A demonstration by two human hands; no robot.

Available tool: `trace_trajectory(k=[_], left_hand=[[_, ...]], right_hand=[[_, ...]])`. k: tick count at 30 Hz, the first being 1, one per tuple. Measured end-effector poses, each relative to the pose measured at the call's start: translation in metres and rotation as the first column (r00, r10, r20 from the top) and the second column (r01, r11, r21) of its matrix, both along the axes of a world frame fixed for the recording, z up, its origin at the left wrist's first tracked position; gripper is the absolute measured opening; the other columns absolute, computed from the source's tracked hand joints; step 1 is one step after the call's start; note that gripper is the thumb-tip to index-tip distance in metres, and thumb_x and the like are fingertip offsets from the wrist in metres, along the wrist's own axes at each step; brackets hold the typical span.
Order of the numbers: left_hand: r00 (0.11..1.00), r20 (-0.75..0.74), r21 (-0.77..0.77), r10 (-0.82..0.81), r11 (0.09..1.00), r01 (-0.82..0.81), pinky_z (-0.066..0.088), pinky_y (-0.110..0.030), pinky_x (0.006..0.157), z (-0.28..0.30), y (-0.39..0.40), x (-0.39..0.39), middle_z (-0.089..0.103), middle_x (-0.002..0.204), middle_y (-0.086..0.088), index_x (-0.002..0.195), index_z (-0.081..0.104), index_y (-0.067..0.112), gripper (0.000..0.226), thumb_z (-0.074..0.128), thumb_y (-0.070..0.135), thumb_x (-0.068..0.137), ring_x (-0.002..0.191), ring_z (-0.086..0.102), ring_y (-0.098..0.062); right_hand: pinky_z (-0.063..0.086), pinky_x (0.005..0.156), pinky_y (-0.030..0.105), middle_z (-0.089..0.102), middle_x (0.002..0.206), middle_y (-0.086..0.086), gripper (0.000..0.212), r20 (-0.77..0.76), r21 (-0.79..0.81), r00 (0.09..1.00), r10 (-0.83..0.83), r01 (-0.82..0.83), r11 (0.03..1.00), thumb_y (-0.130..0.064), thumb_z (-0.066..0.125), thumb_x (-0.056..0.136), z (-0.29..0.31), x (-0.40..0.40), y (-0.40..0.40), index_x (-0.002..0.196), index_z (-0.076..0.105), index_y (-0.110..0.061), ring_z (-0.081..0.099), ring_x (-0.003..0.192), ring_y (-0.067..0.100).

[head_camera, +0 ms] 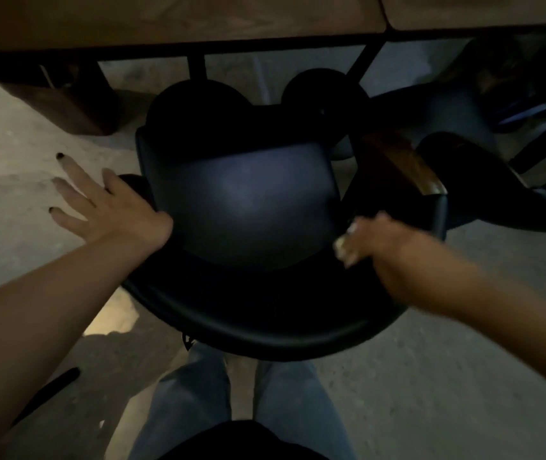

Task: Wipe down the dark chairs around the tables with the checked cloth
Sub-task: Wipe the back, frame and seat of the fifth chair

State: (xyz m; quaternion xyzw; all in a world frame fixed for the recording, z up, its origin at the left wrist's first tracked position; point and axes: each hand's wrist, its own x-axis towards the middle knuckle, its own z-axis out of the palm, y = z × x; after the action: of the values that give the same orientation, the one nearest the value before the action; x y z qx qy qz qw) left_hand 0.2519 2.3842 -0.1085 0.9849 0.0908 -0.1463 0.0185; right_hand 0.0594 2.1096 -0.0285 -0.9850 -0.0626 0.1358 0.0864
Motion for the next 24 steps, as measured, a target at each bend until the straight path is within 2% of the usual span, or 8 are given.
trace_trajectory(k=[3,6,8,11,14,16,19,24], left_hand=[[0.985,0.009,-0.059,-0.175,0.983,0.175,0.0,-0.056,0.115,0.007,-0.026,-0.007,-0.015,0.16,-0.012,0.148,0.02,0.015,0.087,0.07,0.036,0.08,0.147,-0.008,-0.035],[0.946,-0.147,-0.242,-0.29,0.938,0.25,0.016,-0.049,0.114,-0.002,-0.07,-0.025,0.012,0.158,-0.015,0.145,0.029,0.018,0.077,0.066,0.041,0.081,0.144,0.015,-0.034],[0.891,-0.409,-0.518,-0.197,0.854,-0.05,0.04,-0.038,0.099,-0.013,-0.101,-0.043,0.049,0.137,-0.01,0.123,0.053,0.019,0.047,0.063,0.041,0.083,0.123,0.048,-0.027],[0.636,-0.764,-0.557,-0.11,0.611,-0.562,0.04,-0.035,0.084,-0.047,-0.141,-0.074,0.066,0.116,-0.001,0.102,0.058,0.025,0.017,0.05,0.039,0.095,0.101,0.061,-0.016],[0.662,-0.715,-0.611,-0.226,0.661,-0.435,0.043,-0.034,0.085,-0.08,-0.164,-0.092,0.067,0.116,-0.006,0.105,0.062,0.021,0.028,0.046,0.044,0.097,0.094,0.061,-0.018],[0.622,-0.687,-0.671,-0.376,0.657,-0.344,0.042,-0.031,0.102,-0.088,-0.173,-0.097,0.062,0.127,0.0,0.124,0.059,0.021,0.037,0.047,0.045,0.098,0.106,0.06,-0.017],[0.582,-0.591,-0.75,-0.558,0.646,-0.142,0.017,-0.02,0.113,-0.085,-0.178,-0.102,0.037,0.141,0.02,0.145,0.04,0.029,0.054,0.049,0.05,0.095,0.129,0.036,-0.001],[0.624,-0.578,-0.736,-0.527,0.666,-0.119,0.018,-0.029,0.119,-0.095,-0.177,-0.104,0.038,0.144,0.019,0.143,0.043,0.028,0.067,0.057,0.06,0.086,0.134,0.038,-0.005]], right_hand=[[0.048,0.093,0.042,0.071,0.095,0.012,0.034,-0.159,0.011,0.968,0.193,-0.194,0.981,0.002,0.071,0.061,-0.017,-0.015,-0.02,0.092,0.072,-0.01,0.069,0.089,0.032],[0.046,0.093,0.04,0.067,0.09,0.019,0.033,-0.112,-0.057,0.994,-0.015,0.009,0.998,0.012,0.06,0.064,-0.026,0.01,-0.095,0.091,0.07,-0.003,0.064,0.08,0.041],[0.044,0.097,0.056,0.065,0.099,0.027,0.038,-0.025,-0.085,0.992,-0.126,0.123,0.989,0.017,0.054,0.066,-0.028,0.026,-0.131,0.099,0.068,0.003,0.062,0.09,0.048],[0.03,0.108,0.051,0.063,0.107,0.025,0.034,0.037,-0.081,0.992,-0.121,0.124,0.989,0.009,0.053,0.075,-0.036,0.045,-0.145,0.105,0.067,0.001,0.058,0.104,0.044],[0.029,0.108,0.044,0.065,0.102,0.019,0.025,-0.024,-0.034,1.0,0.009,-0.009,0.999,-0.003,0.056,0.078,-0.049,0.062,-0.13,0.099,0.07,-0.007,0.06,0.102,0.038],[0.041,0.098,0.04,0.065,0.101,0.013,0.021,-0.15,-0.089,0.984,0.096,-0.11,0.99,-0.013,0.052,0.083,-0.053,0.071,-0.118,0.097,0.067,-0.013,0.06,0.101,0.035],[0.042,0.075,0.033,0.061,0.116,0.016,0.028,-0.341,-0.227,0.93,0.137,-0.223,0.948,-0.022,0.049,0.089,-0.055,0.085,-0.101,0.111,0.063,-0.011,0.058,0.106,0.036],[0.044,0.092,0.033,0.056,0.13,0.018,0.036,-0.652,-0.279,0.745,0.145,-0.413,0.867,-0.026,0.049,0.096,-0.11,0.117,-0.081,0.123,0.059,-0.003,0.056,0.114,0.033]])
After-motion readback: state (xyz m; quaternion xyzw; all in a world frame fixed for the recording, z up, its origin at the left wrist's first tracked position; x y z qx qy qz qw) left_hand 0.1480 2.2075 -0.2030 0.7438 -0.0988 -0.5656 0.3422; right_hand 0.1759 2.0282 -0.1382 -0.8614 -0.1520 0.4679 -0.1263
